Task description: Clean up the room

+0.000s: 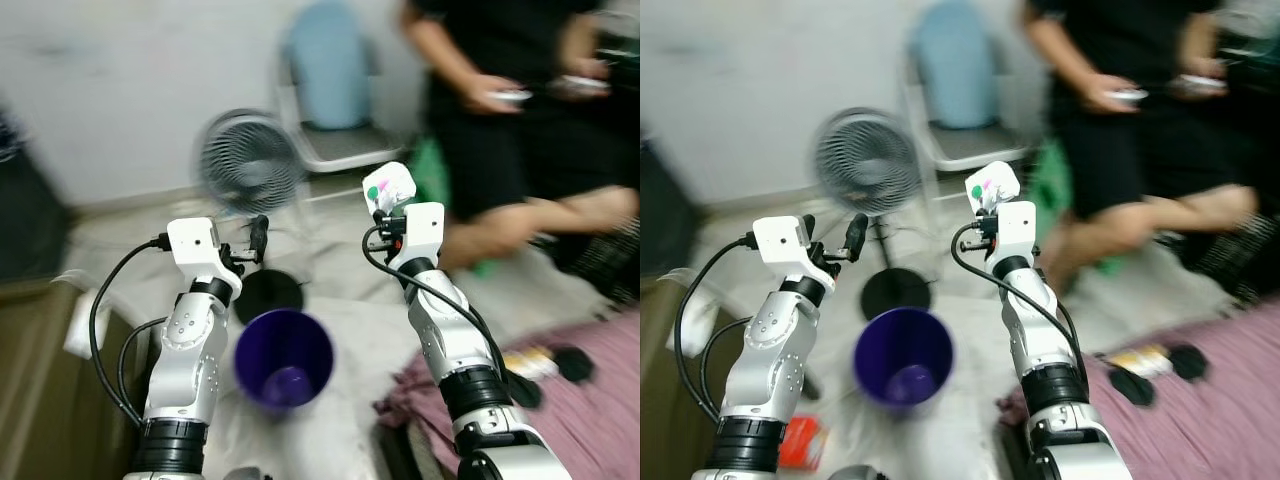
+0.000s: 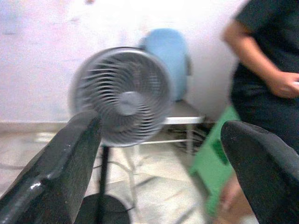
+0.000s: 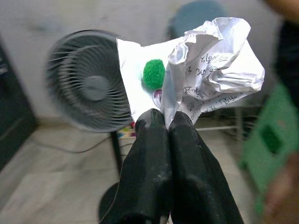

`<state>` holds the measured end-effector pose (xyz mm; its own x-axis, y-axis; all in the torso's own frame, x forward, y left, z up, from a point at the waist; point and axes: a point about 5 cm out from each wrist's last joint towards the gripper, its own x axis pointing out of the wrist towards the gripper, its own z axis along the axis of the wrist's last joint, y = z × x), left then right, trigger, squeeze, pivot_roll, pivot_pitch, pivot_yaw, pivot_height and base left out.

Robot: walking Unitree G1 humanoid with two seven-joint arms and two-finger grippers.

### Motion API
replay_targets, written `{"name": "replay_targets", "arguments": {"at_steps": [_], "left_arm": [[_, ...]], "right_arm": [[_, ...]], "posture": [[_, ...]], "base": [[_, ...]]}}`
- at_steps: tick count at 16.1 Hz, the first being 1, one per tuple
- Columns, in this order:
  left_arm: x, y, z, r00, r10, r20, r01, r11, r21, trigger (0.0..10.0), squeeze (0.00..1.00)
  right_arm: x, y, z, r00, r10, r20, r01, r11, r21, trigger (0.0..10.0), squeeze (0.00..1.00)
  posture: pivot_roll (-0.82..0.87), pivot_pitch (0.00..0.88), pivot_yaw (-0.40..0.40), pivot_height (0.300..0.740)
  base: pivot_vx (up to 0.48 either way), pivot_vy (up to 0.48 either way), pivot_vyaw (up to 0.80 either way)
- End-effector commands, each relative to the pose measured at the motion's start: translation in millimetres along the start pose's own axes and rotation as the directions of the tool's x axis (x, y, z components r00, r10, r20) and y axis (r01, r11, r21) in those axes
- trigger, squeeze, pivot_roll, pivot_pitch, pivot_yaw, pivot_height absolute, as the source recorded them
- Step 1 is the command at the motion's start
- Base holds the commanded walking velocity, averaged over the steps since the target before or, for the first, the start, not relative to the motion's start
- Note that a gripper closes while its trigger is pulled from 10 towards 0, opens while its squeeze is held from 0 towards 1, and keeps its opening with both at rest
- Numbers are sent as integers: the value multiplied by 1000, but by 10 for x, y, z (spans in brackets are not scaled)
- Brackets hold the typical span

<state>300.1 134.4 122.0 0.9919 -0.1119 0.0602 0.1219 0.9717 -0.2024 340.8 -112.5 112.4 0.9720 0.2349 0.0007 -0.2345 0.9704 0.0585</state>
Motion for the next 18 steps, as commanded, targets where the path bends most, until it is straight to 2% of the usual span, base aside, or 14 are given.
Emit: {"name": "replay_targets", "arguments": {"at_steps": [1,2,4,6,9,12,14,17,18], "left_arm": [[-13,50,37,999,35,2,-35,999,9,10000,0],[-23,54,48,999,38,4,-38,999,11,10000,0],[-78,101,64,999,40,16,-41,997,70,10000,0],[-115,164,42,997,74,10,-74,995,68,10000,0],[-196,218,14,995,99,7,-99,987,126,10000,0],[-249,267,-34,995,92,-27,-87,985,149,10000,0],[-257,130,-39,1000,2,-31,4,980,200,10000,0],[-269,98,-35,1000,-20,-23,24,981,192,10000,0],[-280,64,-15,999,-46,-13,47,978,202,10000,0]], "right_arm": [[23,69,104,999,18,37,-18,1000,-12,10000,0],[21,82,119,999,21,43,-20,1000,-17,10000,0],[55,88,139,999,22,44,-21,1000,-18,10000,0],[68,88,134,999,27,35,-26,999,-19,10000,0],[38,185,65,998,55,20,-55,998,-17,10000,0],[8,259,24,997,71,14,-71,998,2,10000,0],[8,261,0,997,71,5,-71,997,0,10000,0],[-30,270,-49,998,59,-9,-59,998,-28,10000,0],[-43,215,-88,1000,11,-27,-13,998,-60,10000,0]], "posture": [[-42,0,21,740],[-37,0,20,740],[-26,0,7,740],[-22,0,-1,740],[3,0,-5,740],[15,0,-7,740],[13,0,-8,740],[8,0,-3,740],[7,0,0,740]], "base": [[0,0,800],[0,0,800],[0,0,800],[0,0,800],[0,0,800],[0,0,800],[0,0,800],[0,0,800],[0,0,0]]}}
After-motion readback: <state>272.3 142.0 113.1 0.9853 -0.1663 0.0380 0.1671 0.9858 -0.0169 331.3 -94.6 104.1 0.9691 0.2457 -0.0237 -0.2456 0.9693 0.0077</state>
